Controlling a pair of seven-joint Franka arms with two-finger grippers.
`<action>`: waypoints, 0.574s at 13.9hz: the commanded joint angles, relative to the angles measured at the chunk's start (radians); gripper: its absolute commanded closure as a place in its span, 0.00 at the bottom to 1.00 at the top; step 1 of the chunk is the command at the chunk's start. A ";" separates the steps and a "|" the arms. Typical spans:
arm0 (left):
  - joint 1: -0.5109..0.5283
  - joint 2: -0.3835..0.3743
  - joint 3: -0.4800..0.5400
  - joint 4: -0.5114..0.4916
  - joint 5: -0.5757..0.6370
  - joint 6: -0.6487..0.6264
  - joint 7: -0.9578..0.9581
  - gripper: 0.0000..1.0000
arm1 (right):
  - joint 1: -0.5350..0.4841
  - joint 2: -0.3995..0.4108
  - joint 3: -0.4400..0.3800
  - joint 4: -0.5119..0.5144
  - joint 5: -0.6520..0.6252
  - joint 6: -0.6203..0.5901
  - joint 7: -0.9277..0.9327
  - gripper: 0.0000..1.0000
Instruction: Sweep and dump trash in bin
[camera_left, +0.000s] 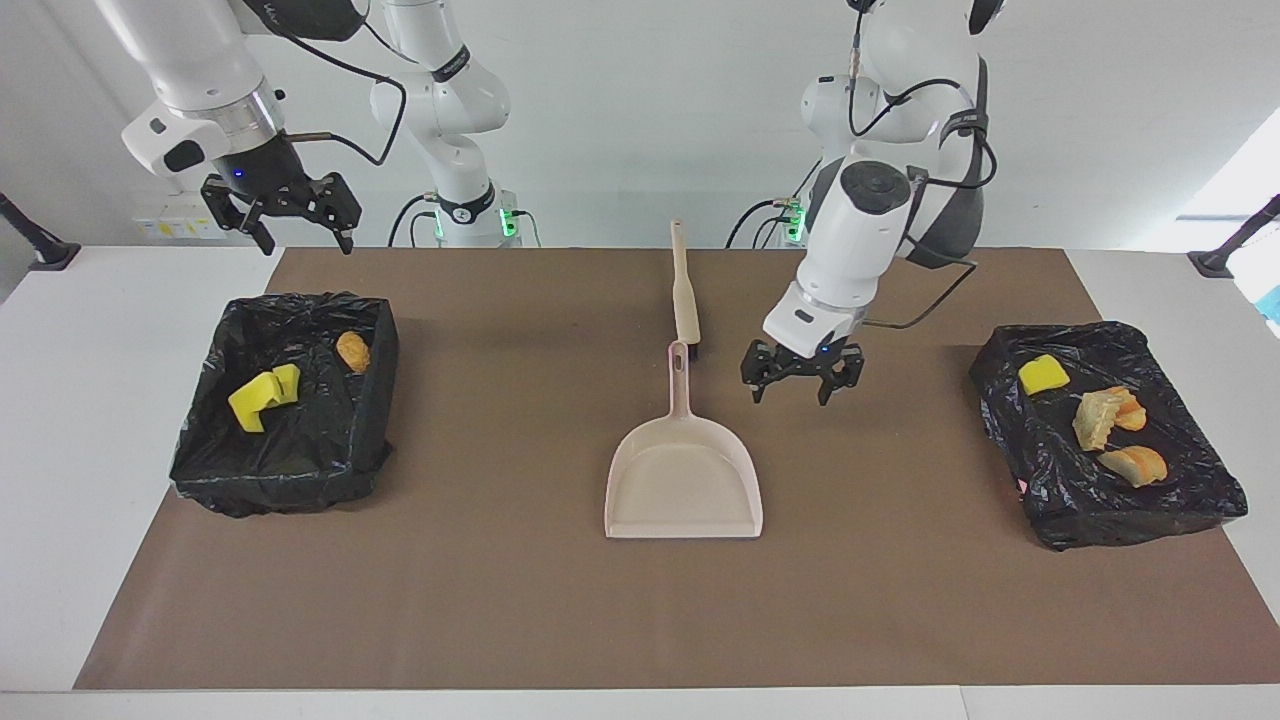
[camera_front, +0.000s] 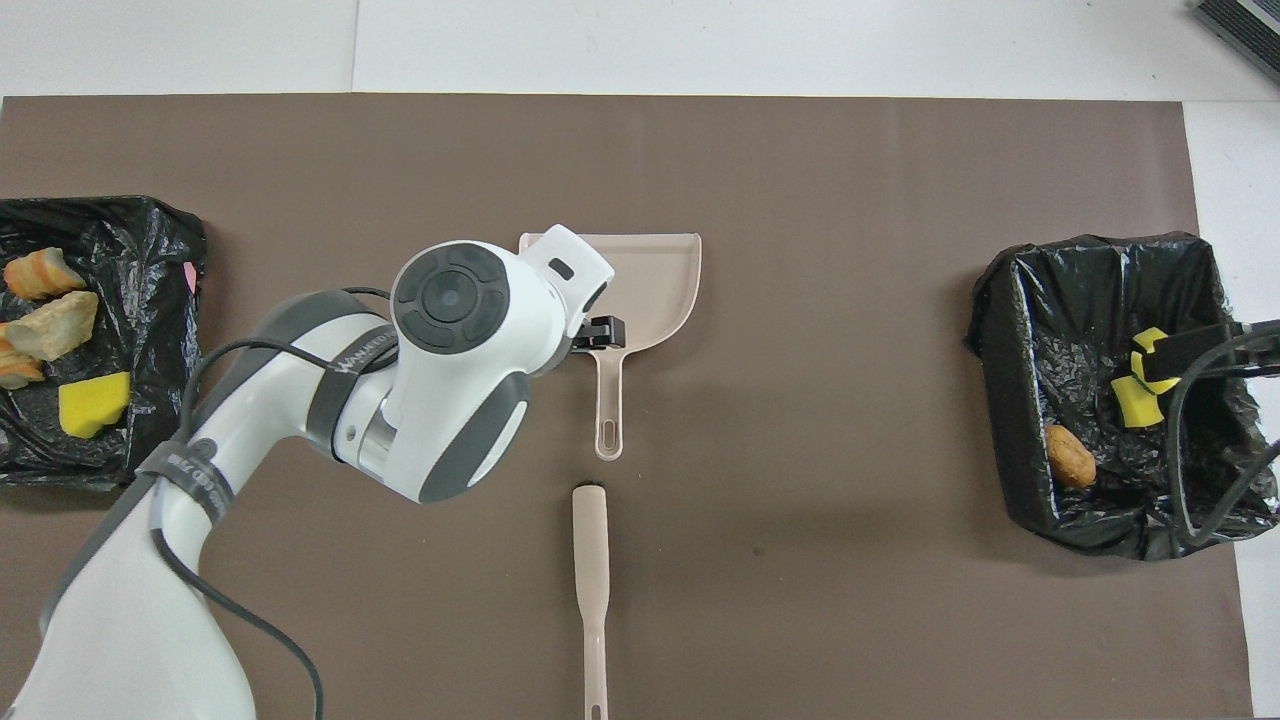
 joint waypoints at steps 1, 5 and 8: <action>0.078 -0.067 -0.010 -0.014 0.012 -0.103 0.139 0.00 | -0.006 -0.019 0.003 -0.021 0.019 0.002 0.020 0.00; 0.198 -0.152 -0.008 -0.013 0.004 -0.249 0.310 0.00 | -0.006 -0.017 0.003 -0.021 0.019 0.002 0.020 0.00; 0.235 -0.205 -0.004 0.010 0.000 -0.384 0.310 0.00 | -0.006 -0.017 0.003 -0.021 0.019 0.002 0.020 0.00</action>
